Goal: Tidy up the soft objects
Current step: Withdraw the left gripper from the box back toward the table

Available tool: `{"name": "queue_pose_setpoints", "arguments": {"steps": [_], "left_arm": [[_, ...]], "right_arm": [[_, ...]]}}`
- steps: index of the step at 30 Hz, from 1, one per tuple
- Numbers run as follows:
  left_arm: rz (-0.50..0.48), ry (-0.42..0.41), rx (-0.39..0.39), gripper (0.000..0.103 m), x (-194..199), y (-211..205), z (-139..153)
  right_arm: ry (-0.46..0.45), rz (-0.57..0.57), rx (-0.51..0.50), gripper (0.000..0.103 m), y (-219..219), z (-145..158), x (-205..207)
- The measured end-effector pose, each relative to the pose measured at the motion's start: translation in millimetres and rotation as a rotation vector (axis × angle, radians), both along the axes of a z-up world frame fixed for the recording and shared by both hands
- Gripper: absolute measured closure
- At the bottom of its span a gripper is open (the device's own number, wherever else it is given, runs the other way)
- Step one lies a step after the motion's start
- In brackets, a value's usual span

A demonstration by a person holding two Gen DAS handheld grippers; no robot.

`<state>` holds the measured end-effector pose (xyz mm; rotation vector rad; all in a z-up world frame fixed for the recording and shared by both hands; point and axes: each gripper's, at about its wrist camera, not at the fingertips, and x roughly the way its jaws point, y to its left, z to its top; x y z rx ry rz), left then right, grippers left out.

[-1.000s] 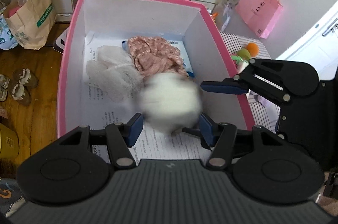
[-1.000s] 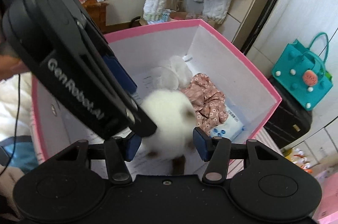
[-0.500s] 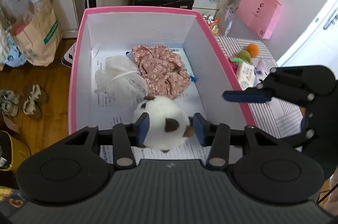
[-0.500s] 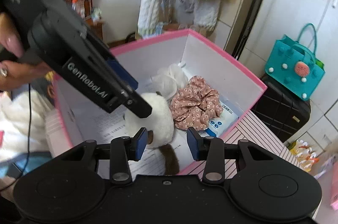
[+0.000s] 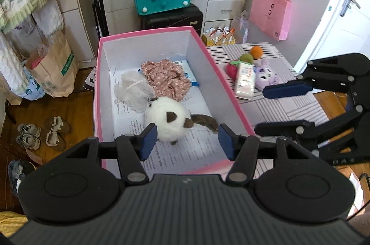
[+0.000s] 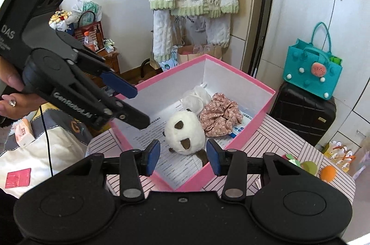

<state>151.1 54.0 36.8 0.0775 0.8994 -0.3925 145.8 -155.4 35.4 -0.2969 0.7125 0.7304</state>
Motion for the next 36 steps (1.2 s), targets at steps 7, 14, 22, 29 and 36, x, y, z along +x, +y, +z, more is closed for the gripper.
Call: {"name": "queue_pose_setpoints", "arguments": {"steps": [7, 14, 22, 29, 36], "left_arm": [[-0.047, -0.054, 0.0, 0.04, -45.1, -5.9, 24.1], [-0.103, -0.104, 0.025, 0.036, -84.1, -18.6, 32.2], [-0.163, -0.106, 0.013, 0.033, -111.8, -39.4, 20.1], [-0.172, -0.14, -0.013, 0.032, -134.1, -51.5, 2.5], [-0.178, -0.147, -0.077, 0.032, -140.2, -68.8, -15.8]], "right_arm": [[-0.052, -0.005, 0.032, 0.05, -13.8, 21.5, -39.6], [-0.111, -0.027, 0.044, 0.044, -31.6, 32.8, -80.8], [-0.137, -0.068, 0.035, 0.04, -57.6, 23.8, -116.8], [-0.112, -0.128, 0.037, 0.038, -87.2, 4.8, -132.5], [-0.093, -0.164, 0.05, 0.037, -115.3, -13.0, -131.1]]}}
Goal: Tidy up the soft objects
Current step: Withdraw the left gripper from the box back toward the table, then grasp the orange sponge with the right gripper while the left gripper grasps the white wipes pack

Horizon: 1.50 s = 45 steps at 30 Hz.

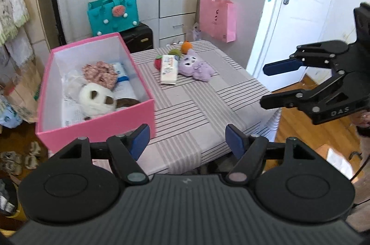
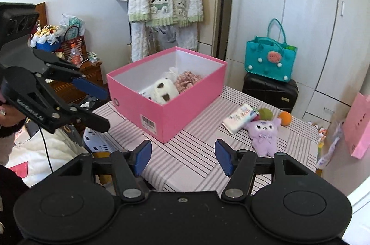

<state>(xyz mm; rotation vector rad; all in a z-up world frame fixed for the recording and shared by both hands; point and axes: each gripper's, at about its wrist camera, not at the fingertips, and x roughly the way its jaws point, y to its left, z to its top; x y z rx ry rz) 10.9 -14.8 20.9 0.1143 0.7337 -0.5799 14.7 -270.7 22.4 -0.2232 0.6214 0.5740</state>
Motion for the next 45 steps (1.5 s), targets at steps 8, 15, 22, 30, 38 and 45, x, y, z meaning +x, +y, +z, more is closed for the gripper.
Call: {"name": "queue_pose_setpoints", "arguments": {"steps": [8, 15, 22, 30, 38, 45], "left_arm": [[0.037, -0.053, -0.016, 0.032, 8.2, -26.5, -6.1], [-0.016, -0.073, -0.026, 0.032, 26.8, -63.7, -18.9], [0.02, -0.12, -0.013, 0.032, 57.8, -97.0, -33.7], [0.132, -0.143, 0.009, 0.032, 103.7, -126.3, -58.2], [0.239, -0.124, -0.004, 0.032, 149.1, -142.4, -76.6], [0.286, -0.074, 0.007, 0.035, 183.6, -151.1, -91.6]], "right_arm": [[-0.039, -0.003, 0.017, 0.036, -23.4, -7.3, 13.9], [-0.05, -0.019, 0.037, 0.036, -41.3, -20.4, 42.5], [-0.057, -0.054, 0.056, 0.036, -64.3, -32.7, 74.8], [-0.05, -0.079, 0.08, 0.036, -82.3, -49.8, 116.3], [-0.037, -0.115, 0.088, 0.036, -99.0, -72.0, 159.8], [-0.011, -0.166, 0.104, 0.036, -118.6, -91.9, 195.5]]}}
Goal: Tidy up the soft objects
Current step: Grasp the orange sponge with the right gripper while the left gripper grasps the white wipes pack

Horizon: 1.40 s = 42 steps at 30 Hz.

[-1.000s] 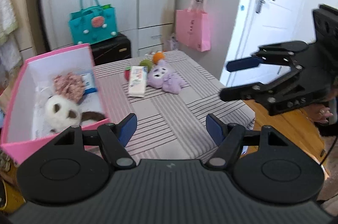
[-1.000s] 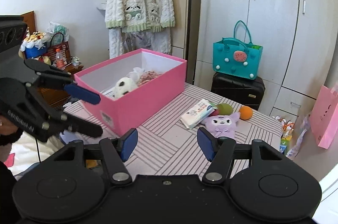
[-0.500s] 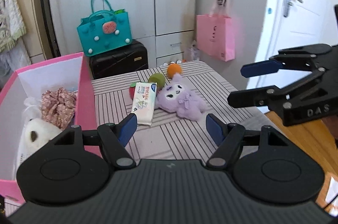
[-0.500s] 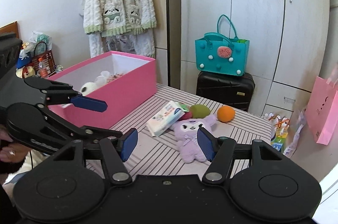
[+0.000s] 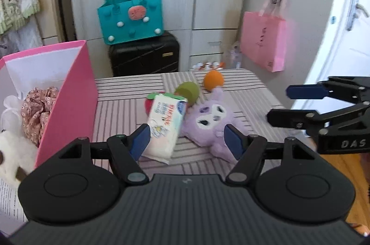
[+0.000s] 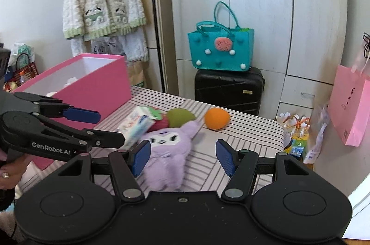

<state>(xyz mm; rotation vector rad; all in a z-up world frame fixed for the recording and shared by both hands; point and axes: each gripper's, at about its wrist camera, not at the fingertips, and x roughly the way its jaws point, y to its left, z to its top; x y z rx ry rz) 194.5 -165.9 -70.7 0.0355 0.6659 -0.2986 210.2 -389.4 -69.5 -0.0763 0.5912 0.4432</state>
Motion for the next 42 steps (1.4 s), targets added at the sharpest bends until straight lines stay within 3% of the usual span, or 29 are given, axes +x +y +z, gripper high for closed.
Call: {"name": "queue_pose_setpoints", "arguments": {"steps": [10, 20, 27, 30, 34, 42], "left_arm": [[0.135, 0.093, -0.044, 0.035, 44.0, 1.9, -29.0], [0.152, 0.098, -0.096, 0.036, 49.3, 7.0, -39.8], [0.16, 0.095, -0.103, 0.035, 50.4, 5.2, -41.8], [0.166, 0.102, -0.124, 0.036, 51.1, 7.8, -43.7], [0.162, 0.108, -0.144, 0.05, 50.2, 10.9, -45.1], [0.182, 0.122, -0.186, 0.056, 47.8, 13.0, -45.8]], "right_arm": [[0.028, -0.006, 0.044, 0.036, -12.3, -20.6, 87.9], [0.126, 0.021, 0.12, 0.036, -9.6, -58.7, 151.7], [0.138, 0.008, 0.136, 0.036, -9.5, -74.0, 160.7], [0.131, 0.021, 0.146, 0.049, -10.5, -72.9, 157.7], [0.103, 0.013, 0.109, 0.05, -9.9, -68.7, 145.8], [0.054, 0.01, 0.06, 0.05, -6.1, -57.4, 113.9]]}}
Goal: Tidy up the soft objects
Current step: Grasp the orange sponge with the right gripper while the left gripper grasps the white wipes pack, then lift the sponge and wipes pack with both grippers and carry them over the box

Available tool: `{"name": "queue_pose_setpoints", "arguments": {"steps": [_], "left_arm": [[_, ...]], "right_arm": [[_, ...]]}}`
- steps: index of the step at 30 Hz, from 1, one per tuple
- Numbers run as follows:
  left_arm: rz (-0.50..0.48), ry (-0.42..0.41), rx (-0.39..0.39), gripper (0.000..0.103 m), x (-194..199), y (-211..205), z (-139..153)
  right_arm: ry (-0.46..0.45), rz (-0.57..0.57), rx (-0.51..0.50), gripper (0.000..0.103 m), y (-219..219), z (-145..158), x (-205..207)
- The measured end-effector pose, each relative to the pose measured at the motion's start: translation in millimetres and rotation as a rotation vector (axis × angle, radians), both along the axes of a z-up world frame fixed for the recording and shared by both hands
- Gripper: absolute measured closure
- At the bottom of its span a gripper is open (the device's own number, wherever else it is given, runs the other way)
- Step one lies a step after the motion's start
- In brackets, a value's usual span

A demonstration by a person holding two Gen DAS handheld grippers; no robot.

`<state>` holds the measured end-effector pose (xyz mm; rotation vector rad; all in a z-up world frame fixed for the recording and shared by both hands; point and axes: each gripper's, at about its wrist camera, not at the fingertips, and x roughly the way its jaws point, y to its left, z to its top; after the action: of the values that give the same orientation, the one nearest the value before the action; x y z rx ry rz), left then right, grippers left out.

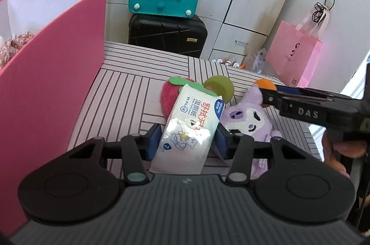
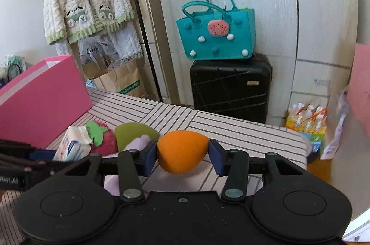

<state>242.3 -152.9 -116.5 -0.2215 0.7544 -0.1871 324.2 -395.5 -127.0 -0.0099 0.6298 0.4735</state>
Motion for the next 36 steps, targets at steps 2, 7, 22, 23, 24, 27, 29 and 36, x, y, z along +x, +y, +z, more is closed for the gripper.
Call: {"name": "queue_pose_setpoints", "arguments": {"steps": [2, 7, 22, 23, 24, 27, 29, 36], "left_arm": [[-0.006, 0.0, 0.01, 0.058, -2.9, -0.7, 1.0], [-0.019, 0.011, 0.034, 0.061, -13.4, -4.2, 3.9], [-0.094, 0.03, 0.008, 0.063, -61.7, 7.6, 13.8], [-0.1, 0.036, 0.014, 0.063, -66.9, 8.3, 14.5], [-0.112, 0.041, 0.015, 0.063, -72.0, 9.2, 15.0], [-0.15, 0.07, 0.006, 0.063, -85.6, 12.8, 17.4], [-0.167, 0.079, 0.002, 0.063, -94.0, 15.7, 19.9], [-0.223, 0.113, -0.075, 0.063, -116.3, 30.7, 27.2]], "right_arm": [[-0.012, -0.007, -0.029, 0.05, 0.6, 3.8, -6.5], [-0.057, -0.03, -0.167, 0.05, 7.3, 13.3, -24.3], [0.06, -0.066, -0.113, 0.05, 14.5, 43.6, -86.6], [0.061, -0.072, -0.12, 0.05, 16.5, 43.8, -92.4], [0.065, -0.074, -0.128, 0.05, 18.7, 43.6, -98.1], [0.086, -0.072, -0.13, 0.05, 22.4, 44.2, -112.8], [0.105, -0.066, -0.123, 0.05, 24.9, 45.3, -121.7], [0.093, -0.057, -0.138, 0.05, 37.5, 58.0, -152.9]]}}
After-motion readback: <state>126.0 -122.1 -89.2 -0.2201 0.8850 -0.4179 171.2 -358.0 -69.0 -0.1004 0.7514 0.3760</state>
